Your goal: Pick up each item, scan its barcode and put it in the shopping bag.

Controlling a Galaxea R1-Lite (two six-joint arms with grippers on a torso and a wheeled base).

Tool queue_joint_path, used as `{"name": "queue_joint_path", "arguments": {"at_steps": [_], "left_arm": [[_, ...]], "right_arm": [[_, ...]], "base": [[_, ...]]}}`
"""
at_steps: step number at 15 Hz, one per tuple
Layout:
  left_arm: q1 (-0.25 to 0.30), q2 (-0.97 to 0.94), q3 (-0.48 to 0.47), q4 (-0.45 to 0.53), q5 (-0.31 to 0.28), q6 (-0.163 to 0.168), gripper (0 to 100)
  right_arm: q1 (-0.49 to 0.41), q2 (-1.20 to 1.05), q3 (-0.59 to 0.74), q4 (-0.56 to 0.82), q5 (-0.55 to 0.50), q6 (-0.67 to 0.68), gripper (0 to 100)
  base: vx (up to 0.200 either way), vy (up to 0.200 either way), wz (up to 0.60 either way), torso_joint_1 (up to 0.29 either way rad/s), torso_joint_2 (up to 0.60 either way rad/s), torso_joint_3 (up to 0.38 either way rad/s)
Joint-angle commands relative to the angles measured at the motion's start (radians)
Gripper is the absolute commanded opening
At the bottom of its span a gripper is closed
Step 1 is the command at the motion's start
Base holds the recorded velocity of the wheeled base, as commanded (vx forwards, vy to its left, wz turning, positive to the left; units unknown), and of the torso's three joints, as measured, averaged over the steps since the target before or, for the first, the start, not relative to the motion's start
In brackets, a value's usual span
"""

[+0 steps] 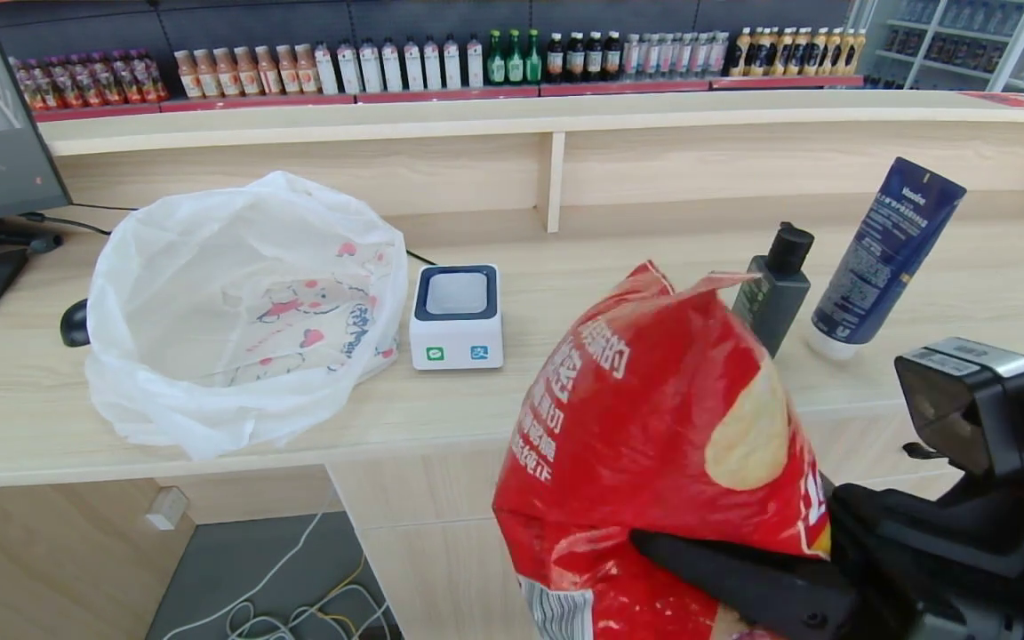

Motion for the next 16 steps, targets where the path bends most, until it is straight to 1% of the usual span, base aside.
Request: {"name": "queue_joint_path", "arguments": {"at_steps": [1, 3, 4, 5, 6, 8, 9, 10, 11, 12, 14, 16], "left_arm": [[0.001, 0.0, 0.0, 0.0, 0.0, 0.0, 100], [-0.001, 0.0, 0.0, 0.0, 0.0, 0.0, 100], [0.001, 0.0, 0.0, 0.0, 0.0, 0.0, 100], [-0.001, 0.0, 0.0, 0.0, 0.0, 0.0, 100], [0.001, 0.0, 0.0, 0.0, 0.0, 0.0, 100], [0.001, 0.0, 0.0, 0.0, 0.0, 0.0, 100], [0.001, 0.0, 0.0, 0.0, 0.0, 0.0, 100], [0.001, 0.0, 0.0, 0.0, 0.0, 0.0, 100], [-0.001, 0.0, 0.0, 0.0, 0.0, 0.0, 100], [0.001, 0.0, 0.0, 0.0, 0.0, 0.0, 100], [0.001, 0.0, 0.0, -0.002, 0.0, -0.005, 100], [0.001, 0.0, 0.0, 0.0, 0.0, -0.005, 100]], "right_arm": [[0.014, 0.051, -0.014, 0.001, -0.106, -0.096, 0], [0.063, 0.063, -0.039, 0.001, -0.251, -0.199, 0], [0.069, 0.063, -0.045, 0.001, -0.316, -0.226, 0], [0.069, 0.063, -0.048, 0.001, -0.354, -0.261, 0], [0.066, 0.065, -0.065, 0.001, -0.4, -0.344, 0], [0.066, 0.065, -0.124, 0.001, -0.429, -0.433, 0], [0.066, 0.063, -0.167, 0.001, -0.497, -0.488, 0], [0.064, 0.063, -0.173, -0.001, -0.527, -0.49, 0], [0.064, 0.057, -0.186, -0.002, -0.609, -0.492, 0], [0.063, 0.058, -0.203, -0.001, -0.65, -0.495, 0], [0.052, 0.055, -0.192, -0.001, -0.659, -0.496, 0], [0.046, 0.029, -0.117, -0.001, -0.644, -0.501, 0]], "base": [[0.0, 0.0, 0.0, 0.0, 0.0, 0.0], [0.0, 0.0, 0.0, 0.0, 0.0, 0.0], [0.0, 0.0, 0.0, 0.0, 0.0, 0.0], [0.0, 0.0, 0.0, 0.0, 0.0, 0.0], [0.0, 0.0, 0.0, 0.0, 0.0, 0.0], [0.0, 0.0, 0.0, 0.0, 0.0, 0.0], [0.0, 0.0, 0.0, 0.0, 0.0, 0.0], [0.0, 0.0, 0.0, 0.0, 0.0, 0.0], [0.0, 0.0, 0.0, 0.0, 0.0, 0.0], [0.0, 0.0, 0.0, 0.0, 0.0, 0.0], [0.0, 0.0, 0.0, 0.0, 0.0, 0.0], [0.0, 0.0, 0.0, 0.0, 0.0, 0.0]]}}
